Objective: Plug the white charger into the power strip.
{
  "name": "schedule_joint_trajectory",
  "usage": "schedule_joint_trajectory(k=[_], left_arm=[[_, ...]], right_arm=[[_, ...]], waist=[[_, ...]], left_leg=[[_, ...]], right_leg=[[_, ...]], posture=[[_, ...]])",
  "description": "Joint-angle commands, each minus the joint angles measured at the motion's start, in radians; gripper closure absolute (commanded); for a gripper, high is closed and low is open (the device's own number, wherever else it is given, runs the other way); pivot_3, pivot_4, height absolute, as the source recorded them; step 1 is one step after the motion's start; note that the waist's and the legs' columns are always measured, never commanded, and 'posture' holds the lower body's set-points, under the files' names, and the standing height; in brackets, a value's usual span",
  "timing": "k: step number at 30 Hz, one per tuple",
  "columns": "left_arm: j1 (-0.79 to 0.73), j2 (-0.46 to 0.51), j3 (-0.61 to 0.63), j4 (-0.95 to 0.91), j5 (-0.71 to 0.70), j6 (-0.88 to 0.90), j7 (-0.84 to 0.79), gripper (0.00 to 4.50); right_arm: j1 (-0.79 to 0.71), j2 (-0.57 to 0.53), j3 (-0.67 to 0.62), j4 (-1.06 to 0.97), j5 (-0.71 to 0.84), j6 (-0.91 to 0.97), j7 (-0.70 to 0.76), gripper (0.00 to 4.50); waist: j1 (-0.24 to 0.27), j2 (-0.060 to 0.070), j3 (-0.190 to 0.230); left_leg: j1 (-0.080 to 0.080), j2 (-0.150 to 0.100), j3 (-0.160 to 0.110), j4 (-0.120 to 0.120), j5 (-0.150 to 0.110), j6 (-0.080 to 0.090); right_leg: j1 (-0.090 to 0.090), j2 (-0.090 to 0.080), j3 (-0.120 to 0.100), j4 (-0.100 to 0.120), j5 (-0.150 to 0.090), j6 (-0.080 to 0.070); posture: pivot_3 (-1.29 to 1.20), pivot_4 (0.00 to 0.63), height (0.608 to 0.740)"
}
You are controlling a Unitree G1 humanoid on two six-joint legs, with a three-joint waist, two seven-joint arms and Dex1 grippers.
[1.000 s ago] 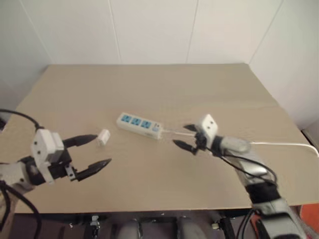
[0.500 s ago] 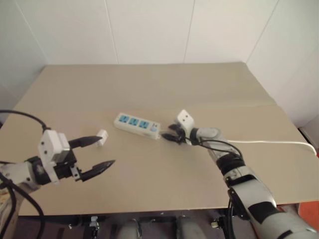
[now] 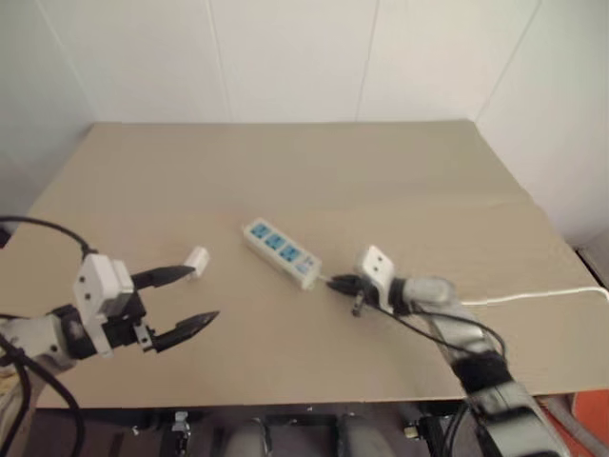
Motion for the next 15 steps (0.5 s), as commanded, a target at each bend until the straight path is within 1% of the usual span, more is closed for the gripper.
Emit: schedule_joint_trajectory(k=[1, 4, 7, 8, 13, 15], left_arm=[[-0.013, 0.015, 0.006, -0.011, -0.012, -0.019, -0.005, 0.0], [-0.025, 0.022, -0.004, -0.001, -0.01, -0.019, -0.011, 0.0], [-0.04, 0.029, -0.014, 0.008, -0.007, -0.017, -0.018, 0.0], [-0.042, 0.03, -0.015, 0.009, -0.007, -0.017, -0.019, 0.0], [-0.038, 0.028, -0.012, 0.001, -0.007, -0.015, -0.017, 0.0], [-0.034, 0.027, -0.01, -0.001, -0.007, -0.014, -0.015, 0.0]], right_arm=[[0.072, -0.037, -0.011, -0.166, 0.028, 0.048, 0.002, 4.49], [0.097, -0.044, -0.02, -0.207, 0.05, 0.08, -0.005, 4.49], [0.09, -0.06, -0.037, -0.225, 0.075, 0.109, 0.005, 3.44], [0.091, -0.061, -0.053, -0.236, 0.087, 0.117, 0.0, 3.24], [0.15, -0.059, -0.159, -0.321, 0.179, 0.127, -0.039, 1.36], [0.174, -0.039, -0.193, -0.358, 0.223, 0.121, -0.056, 0.7]], waist=[[-0.001, 0.0, 0.0], [-0.007, 0.0, 0.0], [-0.006, 0.0, 0.0], [-0.005, 0.0, 0.0], [-0.001, 0.0, 0.0], [0.0, 0.0, 0.0]], left_leg=[[0.001, 0.0, 0.0, 0.0, 0.0, 0.0], [0.004, 0.0, 0.001, 0.0, 0.0, 0.0], [0.006, 0.0, 0.001, 0.0, 0.0, 0.0], [0.006, 0.0, 0.001, 0.0, 0.0, 0.0], [0.004, 0.0, 0.001, 0.0, 0.0, 0.0], [0.003, 0.0, 0.0, 0.0, 0.0, 0.0]], right_leg=[[0.001, 0.0, 0.0, 0.0, 0.0, 0.0], [0.004, 0.001, 0.001, 0.0, 0.0, 0.0], [0.005, 0.002, 0.001, 0.0, 0.0, 0.0], [0.005, 0.002, 0.001, 0.0, 0.0, 0.0], [0.005, 0.001, 0.0, -0.001, 0.0, 0.0], [0.005, 0.001, 0.0, -0.001, 0.0, 0.0]], posture=[[0.0, 0.15, 0.74], [0.0, 0.15, 0.74], [0.0, 0.15, 0.74], [0.0, 0.15, 0.74], [0.0, 0.15, 0.74], [0.0, 0.15, 0.74]])
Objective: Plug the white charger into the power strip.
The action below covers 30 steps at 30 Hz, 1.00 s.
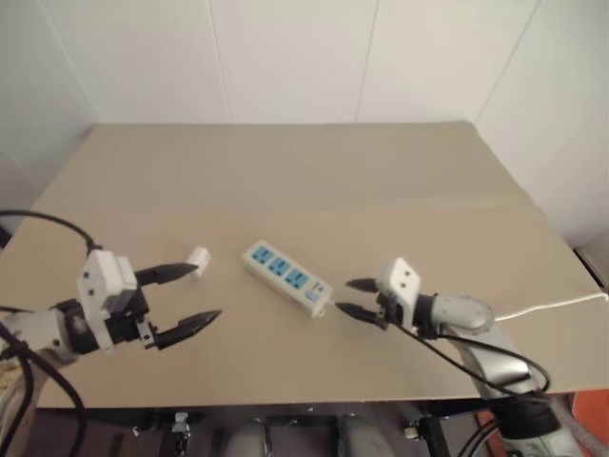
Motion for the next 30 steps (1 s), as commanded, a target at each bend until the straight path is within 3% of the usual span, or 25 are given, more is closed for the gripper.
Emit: schedule_joint_trajectory(k=[1, 2, 12, 30], left_arm=[[0.0, 0.012, 0.015, -0.014, -0.008, -0.014, 0.002, 0.0], [0.002, 0.012, 0.016, -0.015, -0.008, -0.014, 0.003, 0.0], [-0.01, 0.018, 0.013, -0.016, -0.014, -0.009, 0.006, 0.0], [-0.013, 0.046, 0.004, -0.008, 0.0, -0.013, -0.003, 0.0]], right_arm=[[0.03, 0.026, -0.07, -0.089, 0.086, -0.003, -0.033, 0.39], [0.033, 0.044, -0.077, -0.094, 0.1, -0.01, -0.047, 0.04], [0.017, 0.279, 0.125, 0.043, -0.06, -0.145, -0.236, 0.04], [-0.014, 0.342, 0.18, 0.244, -0.131, -0.327, -0.262, 0.04]], waist=[[0.0, 0.0, 0.0], [-0.001, 0.0, 0.0], [-0.005, 0.0, 0.0], [-0.004, 0.0, 0.0]], left_leg=[[0.0, 0.0, 0.0, 0.0, 0.0, 0.0], [0.0, 0.0, 0.0, 0.0, 0.0, 0.0], [0.001, 0.001, 0.001, 0.0, 0.0, 0.0], [0.002, 0.0, 0.001, 0.0, 0.0, 0.0]], right_leg=[[0.0, 0.0, 0.0, 0.0, 0.0, 0.0], [0.0, 0.0, 0.0, 0.0, 0.0, 0.0], [0.0, 0.001, 0.001, 0.001, 0.0, 0.0], [0.0, 0.0, 0.001, 0.001, 0.0, 0.0]], posture=[[0.0, 0.15, 0.74], [0.0, 0.15, 0.74], [0.0, 0.15, 0.74], [0.0, 0.15, 0.74]])
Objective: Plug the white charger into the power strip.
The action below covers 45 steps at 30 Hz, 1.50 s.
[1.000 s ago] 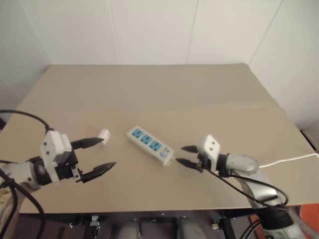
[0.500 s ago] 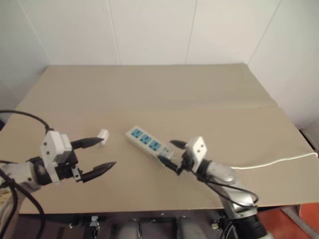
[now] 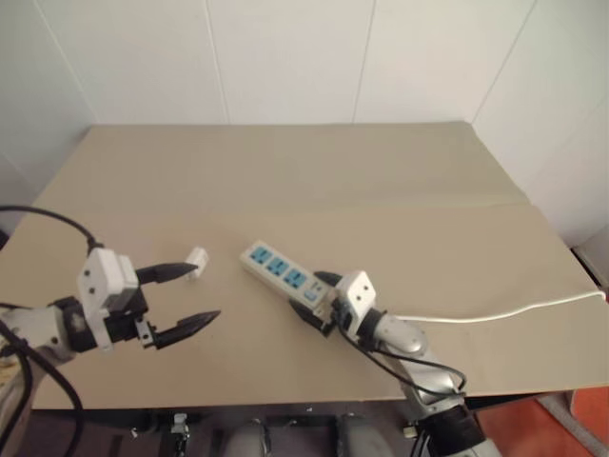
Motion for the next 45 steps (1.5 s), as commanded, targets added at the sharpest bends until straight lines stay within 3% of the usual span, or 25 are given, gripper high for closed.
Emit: schedule_joint_trajectory(k=[1, 17, 22, 30, 40, 45], left_arm=[[-0.01, 0.015, 0.005, -0.006, -0.001, -0.015, -0.002, 0.0], [-0.016, 0.014, -0.009, 0.0, 0.02, -0.026, -0.004, 0.0], [-0.01, 0.012, 0.0, -0.003, 0.023, -0.026, -0.006, 0.0], [-0.037, 0.014, -0.005, 0.015, 0.014, -0.026, -0.009, 0.0], [-0.311, 0.116, -0.095, 0.218, 0.032, 0.087, 0.046, 0.0], [-0.55, 0.205, -0.248, 0.365, 0.098, 0.301, 0.149, 0.0]], right_arm=[[-0.023, 0.001, 0.002, 0.003, 0.012, -0.007, 0.017, 0.04], [-0.067, 0.062, 0.019, 0.243, -0.016, -0.065, 0.026, 0.04], [-0.077, 0.042, 0.026, 0.264, 0.003, -0.072, 0.102, 1.07], [-0.123, 0.035, -0.02, 0.303, 0.026, -0.113, 0.112, 1.06], [-0.209, -0.157, -0.113, 0.288, 0.216, -0.197, 0.494, 1.06], [-0.225, -0.216, -0.098, 0.307, 0.245, -0.24, 0.687, 1.06]], waist=[[0.0, 0.0, 0.0], [-0.025, -0.002, -0.002], [-0.024, -0.003, -0.002], [-0.024, -0.003, -0.002], [0.0, -0.002, 0.0], [-0.001, -0.002, 0.001]], left_leg=[[0.0, 0.0, 0.0, 0.0, 0.0, 0.0], [0.008, 0.002, 0.001, -0.001, 0.0, 0.0], [0.01, 0.002, 0.001, -0.001, 0.0, 0.0], [0.01, 0.003, 0.001, -0.002, 0.0, 0.0], [0.003, 0.001, 0.001, -0.002, 0.0, 0.0], [-0.004, 0.001, 0.001, -0.001, 0.0, 0.0]], right_leg=[[0.0, 0.0, 0.0, 0.0, 0.0, 0.0], [0.005, 0.001, 0.001, 0.001, 0.0, 0.0], [0.006, 0.002, 0.001, 0.001, 0.0, -0.001], [0.006, 0.002, 0.001, 0.001, 0.0, -0.001], [0.001, 0.001, 0.0, 0.0, 0.001, -0.001], [-0.005, 0.001, 0.0, 0.001, 0.001, -0.001]], posture=[[0.0, 0.15, 0.74], [0.0, 0.15, 0.74], [0.0, 0.15, 0.74], [0.0, 0.15, 0.74], [0.0, 0.15, 0.74], [0.0, 0.15, 0.74]])
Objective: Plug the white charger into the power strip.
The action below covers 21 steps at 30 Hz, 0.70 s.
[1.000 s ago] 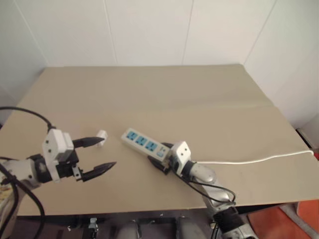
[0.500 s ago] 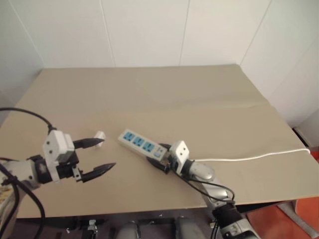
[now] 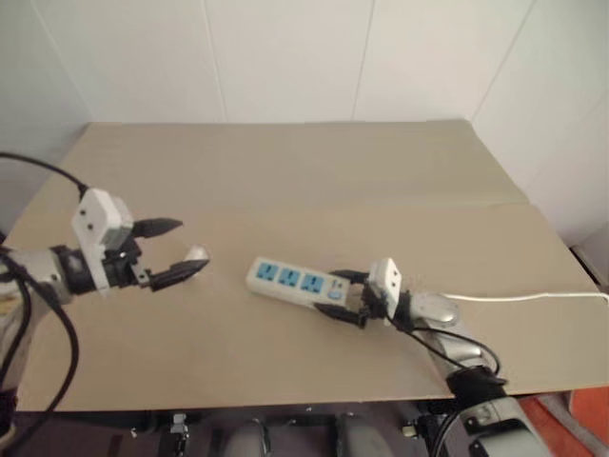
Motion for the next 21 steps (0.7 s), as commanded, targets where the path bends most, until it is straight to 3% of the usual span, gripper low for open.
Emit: schedule_joint_trajectory(k=[1, 6, 11, 13, 21], left_arm=[[-0.169, 0.039, -0.093, 0.096, 0.043, 0.16, 0.078, 0.0], [-0.456, 0.026, -0.301, 0.249, 0.138, 0.389, 0.129, 0.0], [-0.8, -0.061, -0.565, 0.506, 0.238, 0.663, 0.123, 0.0], [-0.876, -0.092, -0.601, 0.583, 0.256, 0.709, 0.123, 0.0], [-1.199, -0.176, -1.008, 0.888, 0.313, 0.851, -0.054, 0.0]], right_arm=[[-0.025, 0.004, 0.009, 0.012, 0.032, -0.078, 0.113, 1.06], [-0.055, 0.039, 0.052, 0.11, -0.003, -0.126, 0.191, 1.06], [-0.103, 0.092, 0.053, 0.246, -0.046, -0.194, 0.173, 1.06], [-0.112, 0.098, 0.049, 0.271, -0.054, -0.206, 0.174, 1.06], [-0.112, 0.084, 0.05, 0.318, -0.074, -0.238, 0.177, 1.06]], waist=[[0.001, 0.0, 0.0], [-0.001, 0.0, 0.001], [-0.003, -0.001, 0.001], [-0.005, -0.001, 0.001], [-0.014, -0.001, 0.001]], left_leg=[[0.0, -0.001, 0.0, 0.0, 0.0, 0.0], [-0.001, -0.001, -0.001, 0.001, 0.0, 0.0], [-0.002, -0.002, -0.002, 0.003, 0.0, 0.0], [-0.002, -0.002, -0.002, 0.003, 0.0, 0.0], [-0.002, -0.004, -0.002, 0.004, 0.001, -0.002]], right_leg=[[0.0, 0.0, 0.0, 0.001, 0.0, 0.0], [0.0, 0.0, -0.001, 0.001, 0.0, 0.001], [-0.001, 0.0, -0.001, 0.004, 0.0, 0.001], [-0.002, 0.0, -0.001, 0.005, -0.001, 0.001], [-0.004, 0.0, 0.0, 0.01, -0.001, 0.002]], posture=[[0.0, 0.15, 0.74], [0.0, 0.15, 0.74], [0.0, 0.15, 0.74], [0.0, 0.15, 0.74], [0.0, 0.15, 0.74]])
